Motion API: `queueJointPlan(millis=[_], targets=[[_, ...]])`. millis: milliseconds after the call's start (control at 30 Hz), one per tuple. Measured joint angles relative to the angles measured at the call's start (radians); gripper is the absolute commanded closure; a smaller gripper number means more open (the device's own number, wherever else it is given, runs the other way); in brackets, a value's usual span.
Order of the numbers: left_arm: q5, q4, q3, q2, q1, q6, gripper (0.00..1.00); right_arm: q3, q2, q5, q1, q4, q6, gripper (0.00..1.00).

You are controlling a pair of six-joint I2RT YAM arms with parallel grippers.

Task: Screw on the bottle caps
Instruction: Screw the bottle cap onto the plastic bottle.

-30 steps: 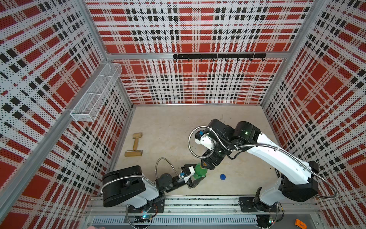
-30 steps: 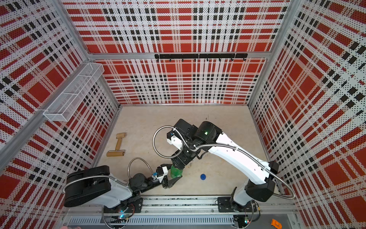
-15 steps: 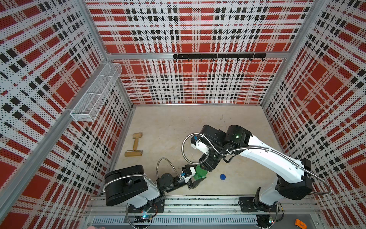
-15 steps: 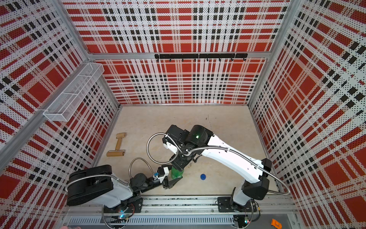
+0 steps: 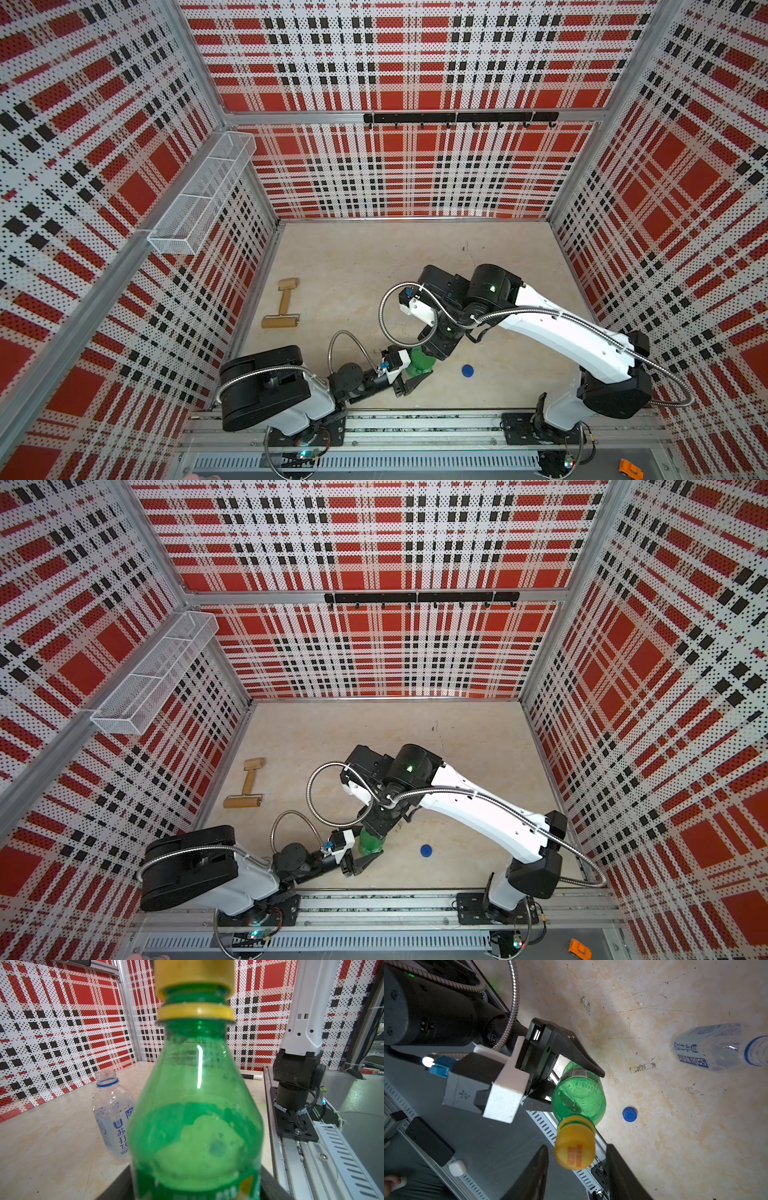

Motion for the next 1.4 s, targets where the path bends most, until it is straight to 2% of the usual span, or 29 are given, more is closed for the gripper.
queueJointPlan(millis=[600, 767, 1033, 1400], targets=[[-0.012, -0.002, 0.0, 0.0, 0.0, -0.001, 0.33, -0.032, 0.001, -0.002, 0.009, 0.012, 0.011, 0.67], [-0.029, -0.008, 0.0, 0.0, -0.003, 0.0, 0.32, -0.037, 0.003, 0.005, 0.01, 0.026, 0.043, 0.67], [-0.1, -0.047, 0.0, 0.0, -0.028, 0.012, 0.32, -0.078, 0.009, 0.018, 0.013, 0.063, 0.153, 0.65], [-0.192, -0.056, -0.002, -0.004, -0.043, 0.04, 0.32, -0.092, 0.016, 0.04, 0.016, 0.087, 0.36, 0.68]])
